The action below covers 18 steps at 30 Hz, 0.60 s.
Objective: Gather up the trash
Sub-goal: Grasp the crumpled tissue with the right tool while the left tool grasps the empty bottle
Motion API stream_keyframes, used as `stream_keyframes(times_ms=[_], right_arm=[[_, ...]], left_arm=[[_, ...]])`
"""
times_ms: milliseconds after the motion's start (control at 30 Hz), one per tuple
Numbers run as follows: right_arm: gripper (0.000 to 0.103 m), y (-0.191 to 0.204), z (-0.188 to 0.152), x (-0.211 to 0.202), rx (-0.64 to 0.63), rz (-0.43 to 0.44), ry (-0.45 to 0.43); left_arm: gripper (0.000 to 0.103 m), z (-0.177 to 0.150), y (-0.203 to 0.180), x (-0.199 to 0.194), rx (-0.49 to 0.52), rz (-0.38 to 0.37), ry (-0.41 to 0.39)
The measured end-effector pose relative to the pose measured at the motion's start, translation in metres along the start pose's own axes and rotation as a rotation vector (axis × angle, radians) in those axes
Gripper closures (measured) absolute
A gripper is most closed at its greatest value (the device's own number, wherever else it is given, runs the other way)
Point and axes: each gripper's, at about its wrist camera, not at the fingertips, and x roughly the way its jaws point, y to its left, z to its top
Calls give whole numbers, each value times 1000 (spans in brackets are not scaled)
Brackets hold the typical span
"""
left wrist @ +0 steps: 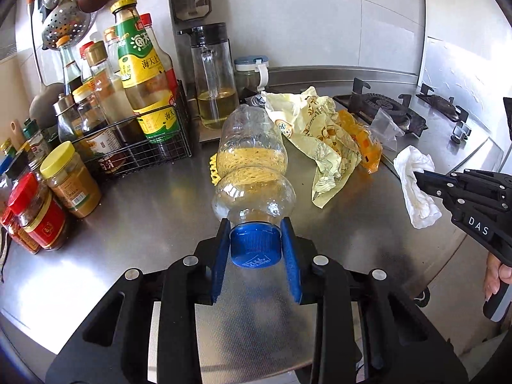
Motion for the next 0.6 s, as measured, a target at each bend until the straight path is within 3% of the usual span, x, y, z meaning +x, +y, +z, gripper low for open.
stream_keyframes(times_ms=[233,600], right_arm=[[99,14,-16,-26,-16,3,-1],[99,28,-59,-44,-14,22,39]], left_arm=[[73,-16,3,-43,-29,27,-40],[73,-53,-14,-80,-31,28,-56]])
